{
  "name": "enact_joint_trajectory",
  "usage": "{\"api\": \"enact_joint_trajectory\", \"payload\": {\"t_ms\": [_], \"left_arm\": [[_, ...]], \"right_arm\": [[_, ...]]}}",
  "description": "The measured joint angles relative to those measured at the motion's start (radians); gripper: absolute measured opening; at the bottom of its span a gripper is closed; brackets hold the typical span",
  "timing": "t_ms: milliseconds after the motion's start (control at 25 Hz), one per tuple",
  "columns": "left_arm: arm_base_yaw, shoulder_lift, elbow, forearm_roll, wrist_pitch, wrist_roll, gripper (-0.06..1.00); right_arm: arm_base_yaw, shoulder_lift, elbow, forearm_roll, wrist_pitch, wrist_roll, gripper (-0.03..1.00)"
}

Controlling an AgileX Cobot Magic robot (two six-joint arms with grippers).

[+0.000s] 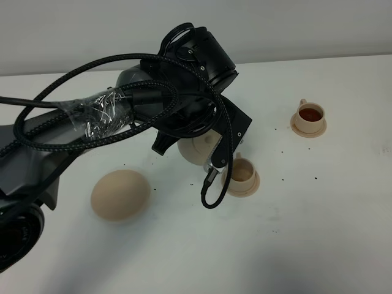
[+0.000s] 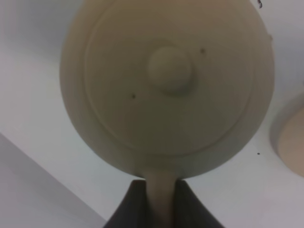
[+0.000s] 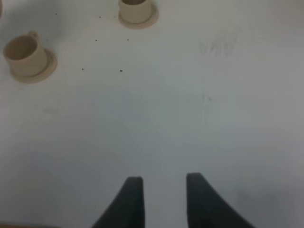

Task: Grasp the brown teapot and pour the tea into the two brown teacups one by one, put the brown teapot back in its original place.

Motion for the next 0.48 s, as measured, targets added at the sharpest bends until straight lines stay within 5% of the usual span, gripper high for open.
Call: {"api": "enact_joint_trajectory", "payload": {"t_ms": [480], "left_arm": [[-0.004,0.008,0.0,0.007,-0.023,-0.003,0.12]], "right_arm": [[0.0,0.0,0.0,0.0,0.0,0.0,0.24]]}}
